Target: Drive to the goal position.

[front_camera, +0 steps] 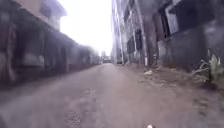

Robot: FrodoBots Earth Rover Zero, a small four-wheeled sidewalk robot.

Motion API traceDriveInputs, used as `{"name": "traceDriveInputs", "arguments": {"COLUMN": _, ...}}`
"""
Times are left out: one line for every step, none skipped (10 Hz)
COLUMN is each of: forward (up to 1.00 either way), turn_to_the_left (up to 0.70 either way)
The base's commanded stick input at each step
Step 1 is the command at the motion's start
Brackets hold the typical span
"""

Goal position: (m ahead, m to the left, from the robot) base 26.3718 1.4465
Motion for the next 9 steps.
{"name": "traceDriveInputs", "arguments": {"forward": 1.0, "turn_to_the_left": 0.0}}
{"name": "traceDriveInputs", "arguments": {"forward": 1.0, "turn_to_the_left": 0.0}}
{"name": "traceDriveInputs", "arguments": {"forward": 1.0, "turn_to_the_left": 0.0}}
{"name": "traceDriveInputs", "arguments": {"forward": 1.0, "turn_to_the_left": 0.0}}
{"name": "traceDriveInputs", "arguments": {"forward": 1.0, "turn_to_the_left": 0.0}}
{"name": "traceDriveInputs", "arguments": {"forward": 1.0, "turn_to_the_left": 0.0}}
{"name": "traceDriveInputs", "arguments": {"forward": 1.0, "turn_to_the_left": 0.0}}
{"name": "traceDriveInputs", "arguments": {"forward": 1.0, "turn_to_the_left": 0.0}}
{"name": "traceDriveInputs", "arguments": {"forward": 1.0, "turn_to_the_left": 0.0}}
